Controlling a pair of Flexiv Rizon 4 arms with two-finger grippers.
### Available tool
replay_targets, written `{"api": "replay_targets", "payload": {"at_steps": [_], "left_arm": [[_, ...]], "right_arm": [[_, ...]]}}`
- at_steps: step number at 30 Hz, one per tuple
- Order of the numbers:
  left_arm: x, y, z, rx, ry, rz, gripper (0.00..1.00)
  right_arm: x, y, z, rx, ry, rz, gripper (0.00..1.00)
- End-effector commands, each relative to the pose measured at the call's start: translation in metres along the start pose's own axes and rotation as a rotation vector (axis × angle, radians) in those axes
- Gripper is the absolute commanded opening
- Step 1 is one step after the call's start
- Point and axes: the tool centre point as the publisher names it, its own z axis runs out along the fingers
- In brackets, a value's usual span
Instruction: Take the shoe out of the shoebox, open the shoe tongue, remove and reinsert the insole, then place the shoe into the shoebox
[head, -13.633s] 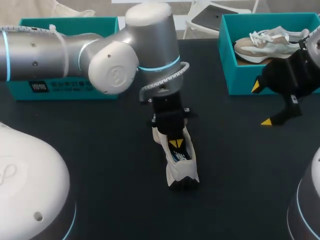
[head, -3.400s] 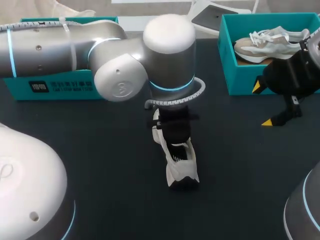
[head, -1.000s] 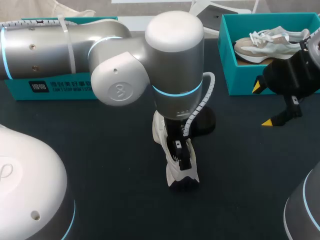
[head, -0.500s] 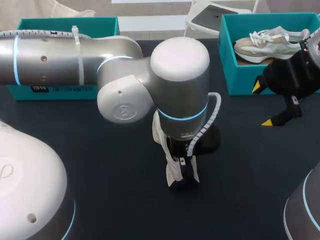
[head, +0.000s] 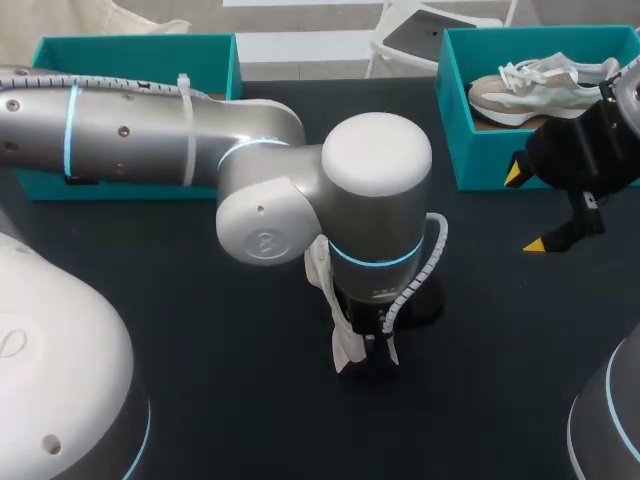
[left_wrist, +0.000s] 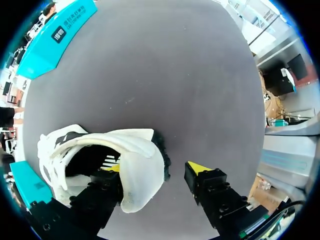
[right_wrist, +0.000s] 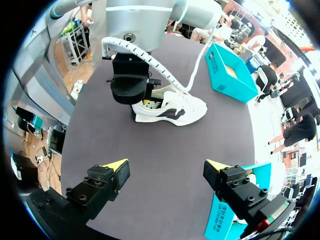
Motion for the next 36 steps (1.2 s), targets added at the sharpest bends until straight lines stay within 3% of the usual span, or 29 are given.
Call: {"api": "replay_targets", "payload": {"at_steps": [1,2,8,13,18,23,27,36], "left_arm": [[-0.004,-0.005,0.009,-0.016,0.031,0.002,0.58],[-0.004,-0.004,0.010,-0.019,0.036,0.001,0.51],[-0.005,0.001,0.016,-0.049,0.086,-0.005,0.47],[-0.007,0.001,0.020,-0.071,0.133,-0.001,0.33],[-0.009,0.003,0.021,-0.091,0.175,0.015,0.00],[-0.011,0.008,0.016,-0.108,0.237,0.028,0.00],[-0.013,0.017,-0.005,-0.140,0.282,0.036,0.00],[-0.030,0.045,-0.088,-0.176,0.269,0.050,0.00]], "right_arm": [[-0.002,0.001,0.001,0.003,0.003,0.000,1.00],[-0.002,0.001,0.001,0.003,0.003,0.000,1.00],[-0.002,0.001,0.001,0.003,0.003,0.000,1.00],[-0.002,0.001,0.001,0.003,0.003,0.000,1.00],[-0.002,0.001,0.001,0.003,0.003,0.000,1.00],[-0.002,0.001,0.001,0.003,0.003,0.000,1.00],[-0.002,0.001,0.001,0.003,0.003,0.000,1.00],[-0.002,0.001,0.001,0.003,0.003,0.000,1.00]]}}
